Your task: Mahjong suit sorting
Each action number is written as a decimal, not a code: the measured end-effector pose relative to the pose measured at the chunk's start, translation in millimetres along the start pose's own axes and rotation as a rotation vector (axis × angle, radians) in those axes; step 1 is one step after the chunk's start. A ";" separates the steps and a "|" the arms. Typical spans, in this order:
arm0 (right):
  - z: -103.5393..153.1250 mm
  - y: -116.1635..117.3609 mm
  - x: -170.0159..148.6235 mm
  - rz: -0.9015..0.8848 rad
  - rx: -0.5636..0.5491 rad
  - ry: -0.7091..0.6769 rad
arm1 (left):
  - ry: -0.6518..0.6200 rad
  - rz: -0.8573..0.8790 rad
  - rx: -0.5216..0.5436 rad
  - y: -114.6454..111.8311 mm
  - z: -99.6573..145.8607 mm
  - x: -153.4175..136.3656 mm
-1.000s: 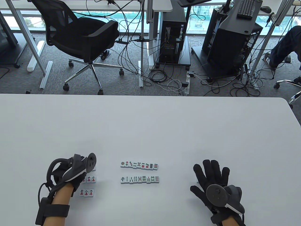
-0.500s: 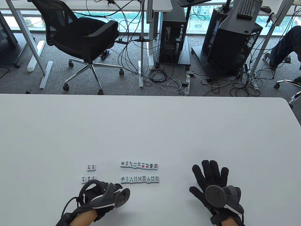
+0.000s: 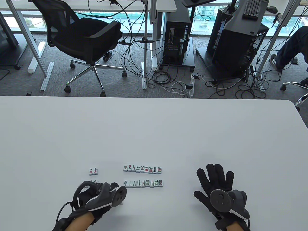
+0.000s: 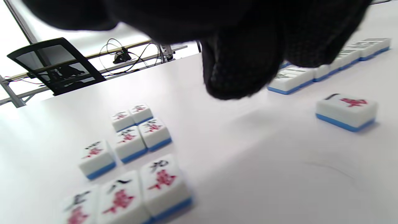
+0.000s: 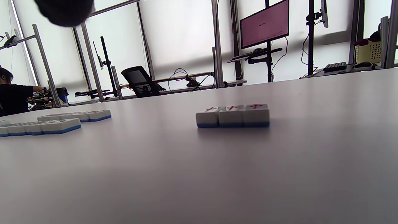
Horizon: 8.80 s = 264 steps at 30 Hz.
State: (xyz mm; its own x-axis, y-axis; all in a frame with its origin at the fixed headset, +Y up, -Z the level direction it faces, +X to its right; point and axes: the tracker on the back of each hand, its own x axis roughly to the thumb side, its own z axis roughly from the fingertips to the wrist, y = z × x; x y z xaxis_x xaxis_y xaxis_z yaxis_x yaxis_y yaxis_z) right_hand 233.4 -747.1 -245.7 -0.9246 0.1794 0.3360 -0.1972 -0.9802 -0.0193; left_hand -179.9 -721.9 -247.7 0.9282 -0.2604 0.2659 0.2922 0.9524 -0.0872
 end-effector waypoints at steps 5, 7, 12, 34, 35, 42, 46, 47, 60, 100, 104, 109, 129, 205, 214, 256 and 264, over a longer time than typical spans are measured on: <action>0.0 -0.2 -0.5 -0.003 0.000 0.002 | 0.158 -0.043 -0.024 5.4 -20.6 -48.7; 0.0 -0.3 -0.5 -0.003 0.000 0.002 | 0.216 -0.055 -0.024 4.4 -28.2 -62.4; -0.1 -0.1 -0.3 0.002 0.003 -0.001 | 0.299 -0.075 -0.078 -12.2 -49.0 -82.2; -0.4 -1.1 -1.0 -0.016 -0.004 -0.003 | 0.347 -0.075 -0.129 -37.7 -66.8 -77.4; -0.4 -1.0 -1.0 -0.018 -0.005 -0.003 | 0.340 -0.063 -0.105 -31.6 -63.2 -75.0; -0.1 -0.8 -0.3 -0.011 -0.002 -0.006 | 0.142 0.079 0.027 7.5 -36.8 -20.7; 0.1 -0.8 -0.1 -0.011 -0.005 -0.008 | -0.021 0.107 0.032 14.1 -22.3 28.5; 0.2 -0.8 -0.1 -0.012 -0.006 -0.008 | -0.046 0.098 0.024 13.6 -20.2 37.2; 0.5 0.0 1.8 -0.015 -0.009 -0.020 | -0.132 -0.125 -0.050 -9.7 -16.9 77.3; 0.1 0.0 2.0 -0.001 0.011 -0.010 | 0.333 0.016 -0.334 -28.5 -82.6 -72.3; 0.0 -0.1 1.9 0.002 0.013 -0.008 | 0.329 0.006 -0.340 -38.9 -89.3 -68.7; -0.1 -0.7 1.5 -0.002 0.011 -0.005 | 0.314 -0.025 -0.276 -42.7 -93.3 -62.1; 0.2 -0.9 2.9 -0.007 0.000 -0.019 | -0.143 -0.021 0.001 14.8 -27.9 70.7; 0.8 -1.5 6.5 -0.006 -0.005 -0.032 | -0.170 0.051 0.034 8.4 -20.4 86.6; 0.9 -1.0 6.4 -0.007 -0.002 -0.032 | -0.181 -0.079 -0.026 -7.8 -24.7 98.4; 0.6 -2.7 5.3 0.021 0.001 -0.011 | 0.262 -0.011 -0.148 -46.7 -27.5 -57.8; 0.3 -2.1 5.8 0.016 0.001 -0.013 | 0.189 0.118 0.073 6.2 -10.4 -32.8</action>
State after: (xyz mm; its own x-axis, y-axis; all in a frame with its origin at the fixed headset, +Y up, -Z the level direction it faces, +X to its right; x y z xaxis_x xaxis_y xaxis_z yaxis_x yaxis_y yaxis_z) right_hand 228.5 -744.0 -243.4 -0.9232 0.1628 0.3482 -0.1823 -0.9830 -0.0235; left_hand -206.1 -709.1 -266.9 0.9835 -0.1655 0.0732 0.1684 0.9851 -0.0353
